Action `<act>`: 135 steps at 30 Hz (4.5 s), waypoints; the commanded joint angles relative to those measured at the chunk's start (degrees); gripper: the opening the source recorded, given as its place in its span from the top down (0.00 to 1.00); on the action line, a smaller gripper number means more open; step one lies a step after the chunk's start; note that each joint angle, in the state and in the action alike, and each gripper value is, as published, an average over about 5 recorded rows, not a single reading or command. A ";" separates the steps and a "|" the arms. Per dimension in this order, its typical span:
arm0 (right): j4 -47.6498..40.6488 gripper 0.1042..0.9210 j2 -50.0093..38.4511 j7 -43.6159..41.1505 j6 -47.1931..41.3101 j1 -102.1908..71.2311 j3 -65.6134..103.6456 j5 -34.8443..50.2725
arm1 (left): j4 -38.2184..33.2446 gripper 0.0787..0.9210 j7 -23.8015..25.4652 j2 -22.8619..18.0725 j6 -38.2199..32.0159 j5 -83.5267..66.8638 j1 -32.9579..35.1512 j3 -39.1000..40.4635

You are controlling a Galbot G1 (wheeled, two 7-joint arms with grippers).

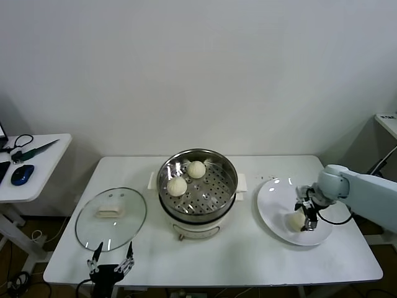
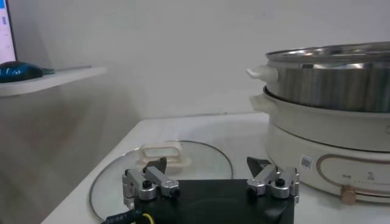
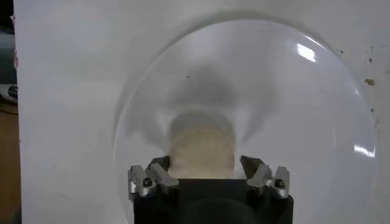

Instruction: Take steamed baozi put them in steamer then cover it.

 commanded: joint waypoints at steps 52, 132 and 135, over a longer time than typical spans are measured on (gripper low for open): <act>14.05 0.34 41.16 0.41 40.20 27.76 -17.55 -21.76 | -0.41 0.12 -0.74 0.16 -0.80 0.30 0.83 -0.63; -26.92 0.12 9.02 -6.41 19.22 -10.69 19.84 -12.44 | -0.73 0.12 -0.64 -0.53 -1.42 1.58 2.43 -1.31; -25.98 0.17 8.29 -7.18 19.06 -10.49 19.48 -12.50 | -0.77 0.12 -0.66 -0.54 -1.43 1.58 2.44 -1.33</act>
